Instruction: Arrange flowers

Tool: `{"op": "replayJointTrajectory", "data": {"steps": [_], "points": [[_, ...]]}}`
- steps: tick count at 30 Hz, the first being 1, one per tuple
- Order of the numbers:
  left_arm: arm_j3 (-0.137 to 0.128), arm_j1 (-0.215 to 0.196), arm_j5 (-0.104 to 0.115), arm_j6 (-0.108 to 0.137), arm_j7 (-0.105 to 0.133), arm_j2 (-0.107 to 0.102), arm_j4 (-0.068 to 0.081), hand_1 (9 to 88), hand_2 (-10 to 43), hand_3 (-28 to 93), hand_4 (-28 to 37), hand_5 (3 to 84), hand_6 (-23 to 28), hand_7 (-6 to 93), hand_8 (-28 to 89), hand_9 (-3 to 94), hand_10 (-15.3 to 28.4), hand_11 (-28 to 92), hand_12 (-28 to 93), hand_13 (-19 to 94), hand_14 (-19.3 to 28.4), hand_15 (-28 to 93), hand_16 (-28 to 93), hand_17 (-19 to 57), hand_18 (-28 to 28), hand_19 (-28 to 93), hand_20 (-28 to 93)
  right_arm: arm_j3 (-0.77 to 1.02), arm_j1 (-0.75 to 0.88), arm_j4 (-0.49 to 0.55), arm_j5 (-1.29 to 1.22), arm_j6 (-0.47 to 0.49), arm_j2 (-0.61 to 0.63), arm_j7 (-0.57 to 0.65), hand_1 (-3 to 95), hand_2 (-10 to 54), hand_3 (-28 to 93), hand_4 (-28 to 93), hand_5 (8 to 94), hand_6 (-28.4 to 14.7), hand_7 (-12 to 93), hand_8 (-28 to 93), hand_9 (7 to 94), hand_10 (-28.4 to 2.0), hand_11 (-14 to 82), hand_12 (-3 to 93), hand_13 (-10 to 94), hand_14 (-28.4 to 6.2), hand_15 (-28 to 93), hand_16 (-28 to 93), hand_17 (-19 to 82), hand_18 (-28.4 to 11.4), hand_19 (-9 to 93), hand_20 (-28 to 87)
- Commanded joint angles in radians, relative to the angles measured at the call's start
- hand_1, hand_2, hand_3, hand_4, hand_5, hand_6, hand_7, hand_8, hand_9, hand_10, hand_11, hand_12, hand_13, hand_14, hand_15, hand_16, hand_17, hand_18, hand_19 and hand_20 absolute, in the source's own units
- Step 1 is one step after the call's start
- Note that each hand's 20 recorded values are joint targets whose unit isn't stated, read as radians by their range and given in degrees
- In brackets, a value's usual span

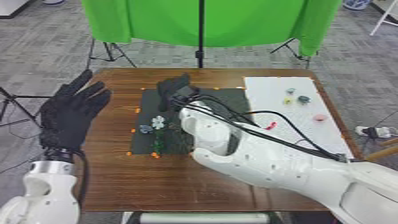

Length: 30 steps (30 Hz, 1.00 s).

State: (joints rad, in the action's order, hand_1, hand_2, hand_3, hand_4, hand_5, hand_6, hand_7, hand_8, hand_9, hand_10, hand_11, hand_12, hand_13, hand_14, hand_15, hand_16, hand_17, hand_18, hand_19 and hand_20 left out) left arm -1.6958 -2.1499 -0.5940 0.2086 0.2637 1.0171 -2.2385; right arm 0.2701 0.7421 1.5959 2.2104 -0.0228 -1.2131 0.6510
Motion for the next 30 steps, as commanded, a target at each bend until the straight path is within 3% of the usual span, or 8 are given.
{"op": "replayJointTrajectory", "data": {"steps": [1, 6, 9, 15, 23, 26, 30], "points": [[-0.005, -0.102, 0.02, 0.035, 0.037, 0.031, -0.012, 20.9, 10.1, 79, -28.3, 37.7, 10.0, 11.2, -9, 33.9, 20.6, 25, 10, 24, 27.1, 50, -10, -10.0, 25.1, 56, 10, 0.361, 0.215, 0.207, -0.033, -0.045, 0.308, 0.037, 34.9, -9.5, 75, -28, 63.2, 2.7, 17, -14, 68.6, -13.4, 31.4, 14.7, 56, -12.2, 70, 10, 17, -24.4, 79, 49], [0.008, -0.145, 0.034, 0.047, 0.08, 0.033, -0.016, 20.7, 10.0, 79, -28.3, 37.6, 10.0, 11.2, -9, 33.8, 20.7, 25, 10, 24, 27.2, 50, -10, -10.0, 25.1, 56, 10, 0.562, 0.422, 0.305, -0.061, -0.095, 0.483, 0.081, 34.4, -9.5, 76, -28, 61.1, 2.4, 17, -14, 65.0, -14.3, 28.1, 14.1, 54, -12.7, 68, 9, 16, -24.4, 78, 48], [0.024, -0.172, 0.051, 0.06, 0.122, 0.02, -0.02, 20.6, 10.0, 79, -28.3, 37.5, 10.0, 11.2, -9, 33.8, 20.6, 25, 10, 24, 27.1, 50, -10, -10.0, 25.1, 56, 10, 0.647, 0.519, 0.313, -0.075, -0.11, 0.539, 0.123, 34.2, -9.5, 77, -28, 60.0, 2.4, 17, -14, 63.1, -14.6, 26.4, 13.9, 54, -13.0, 67, 9, 15, -24.4, 78, 48], [0.048, -0.167, 0.055, 0.059, 0.131, 0.015, -0.018, 20.1, 10.0, 79, -28.3, 37.5, 9.9, 11.1, -9, 33.7, 20.5, 25, 10, 24, 27.2, 50, -10, -10.0, 25.1, 56, 10, 0.666, 0.586, 0.265, -0.084, -0.123, 0.619, 0.222, 34.2, -9.5, 77, -28, 57.2, 2.2, 17, -14, 59.1, -16.3, 23.1, 13.4, 52, -13.6, 68, 9, 16, -24.5, 78, 48], [0.053, -0.148, 0.045, 0.055, 0.101, 0.029, -0.01, 20.1, 10.0, 79, -28.3, 37.4, 9.9, 11.2, -9, 33.7, 20.6, 25, 10, 24, 27.1, 50, -10, -10.1, 25.1, 56, 10, 0.697, 0.639, 0.198, -0.095, 0.001, 0.636, 0.299, 33.3, -9.5, 78, -28, 51.6, 1.6, 17, -14, 50.4, -18.5, 18.3, 12.8, 47, -14.9, 69, 7, 16, -24.6, 79, 47], [0.055, -0.136, 0.041, 0.052, 0.071, 0.044, 0.002, 20.2, 10.0, 79, -28.3, 37.4, 9.8, 11.3, -9, 33.7, 20.5, 25, 10, 24, 27.1, 50, -10, -10.0, 25.1, 56, 10, 0.701, 0.658, 0.177, -0.102, 0.021, 0.628, 0.303, 33.4, -9.5, 78, -28, 51.5, 2.0, 17, -14, 49.7, -18.9, 16.9, 12.6, 46, -15.2, 68, 6, 16, -24.5, 79, 47], [0.061, -0.136, 0.041, 0.054, 0.064, 0.055, 0.008, 20.2, 10.0, 79, -28.3, 37.4, 9.9, 11.3, -9, 33.7, 20.6, 25, 10, 24, 27.1, 50, -10, -10.0, 25.2, 56, 10, 0.66, 0.642, 0.146, -0.087, 0.025, 0.614, 0.316, 34.6, -9.5, 78, -28, 53.9, 3.6, 18, -15, 54.2, -18.5, 16.3, 12.5, 50, -14.7, 66, 5, 17, -24.7, 80, 46]]}}
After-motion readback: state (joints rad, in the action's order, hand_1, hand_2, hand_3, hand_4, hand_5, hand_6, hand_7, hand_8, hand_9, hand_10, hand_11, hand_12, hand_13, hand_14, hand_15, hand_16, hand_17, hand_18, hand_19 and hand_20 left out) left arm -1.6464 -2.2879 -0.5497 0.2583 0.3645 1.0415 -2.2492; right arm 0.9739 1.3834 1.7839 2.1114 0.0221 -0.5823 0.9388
